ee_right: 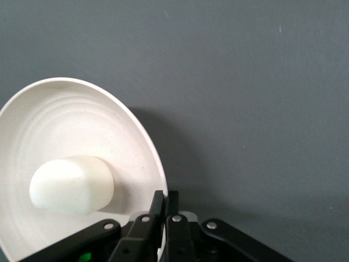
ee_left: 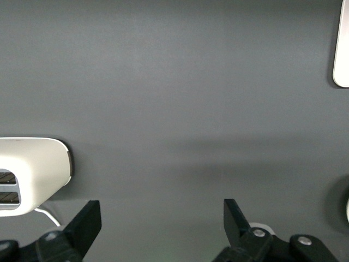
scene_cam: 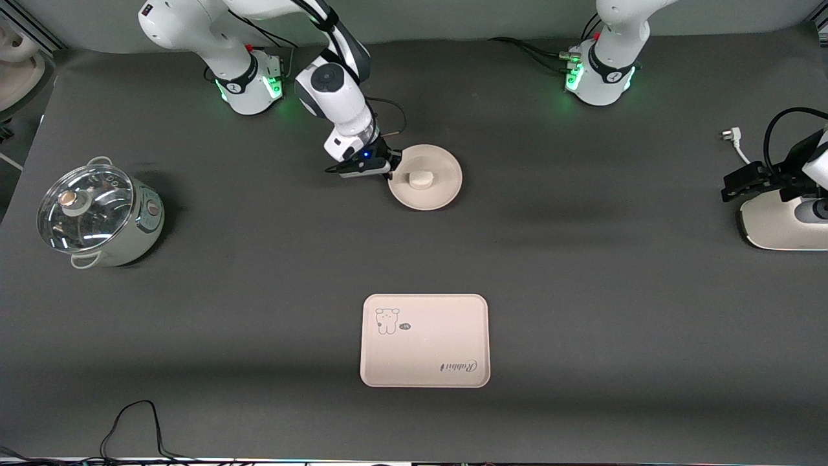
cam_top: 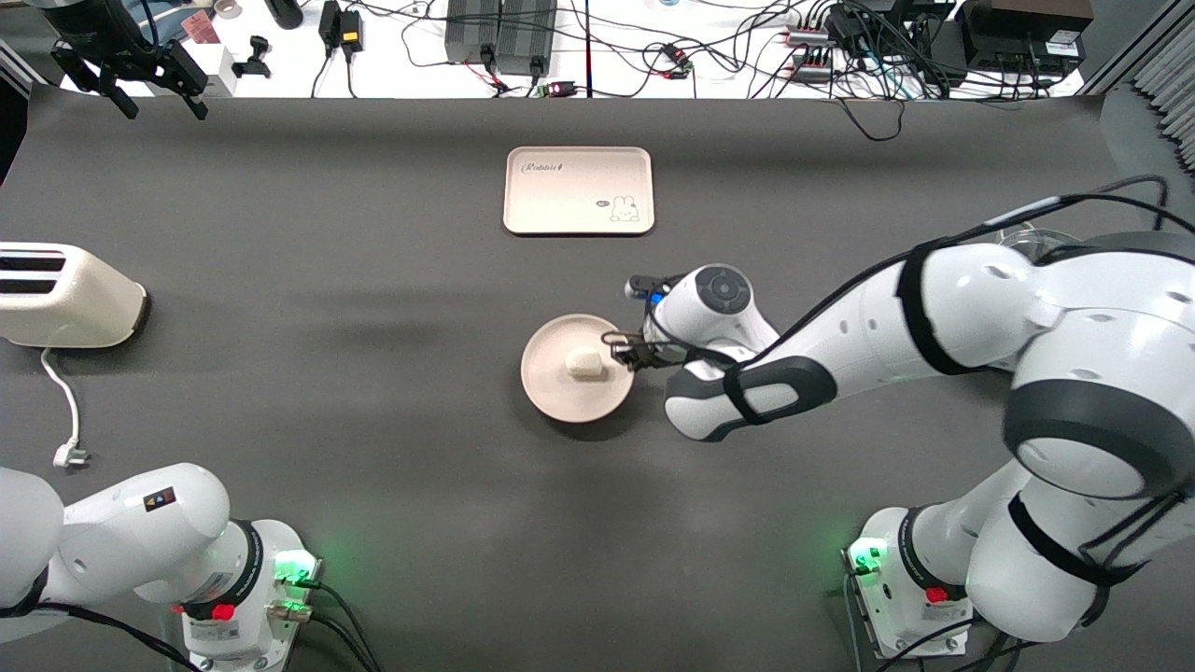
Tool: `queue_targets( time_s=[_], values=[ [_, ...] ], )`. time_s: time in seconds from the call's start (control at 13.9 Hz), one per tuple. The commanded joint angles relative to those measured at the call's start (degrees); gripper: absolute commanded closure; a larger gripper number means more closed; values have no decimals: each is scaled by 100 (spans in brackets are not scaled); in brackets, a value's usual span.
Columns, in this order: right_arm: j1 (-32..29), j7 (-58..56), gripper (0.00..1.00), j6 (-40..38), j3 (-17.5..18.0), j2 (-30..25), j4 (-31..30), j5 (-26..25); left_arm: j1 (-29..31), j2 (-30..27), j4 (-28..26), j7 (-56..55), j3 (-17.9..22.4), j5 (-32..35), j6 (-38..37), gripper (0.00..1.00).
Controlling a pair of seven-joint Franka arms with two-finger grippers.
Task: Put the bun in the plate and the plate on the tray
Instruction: 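Carry the plate with the right gripper and lower it onto the tray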
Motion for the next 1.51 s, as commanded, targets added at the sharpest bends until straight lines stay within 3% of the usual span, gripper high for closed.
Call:
queue_targets(
  time_s=[0.0,0.22,0.43,0.65,1.22,1.44],
  values=[
    [-100,-81,100,-397,14,-786,-70,91,-55,-83,-57,-10,34,-15,21,0],
    [-214,-204,100,-967,14,-1279,52,91,-107,-83,-57,-106,34,-15,3,0],
    [-372,-204,100,-1329,-12,-1123,561,100,-134,-83,-57,-203,34,-15,21,0],
    [-810,-650,100,-1680,-65,-316,1657,91,-125,-83,-57,-203,34,-15,12,0],
    [-1884,-934,100,-3201,-91,2601,6164,108,-125,-92,-57,-203,34,-15,21,0],
    [-2060,-899,100,-3518,-109,3490,7449,214,-116,-83,-57,-203,34,-15,38,0]
  ],
)
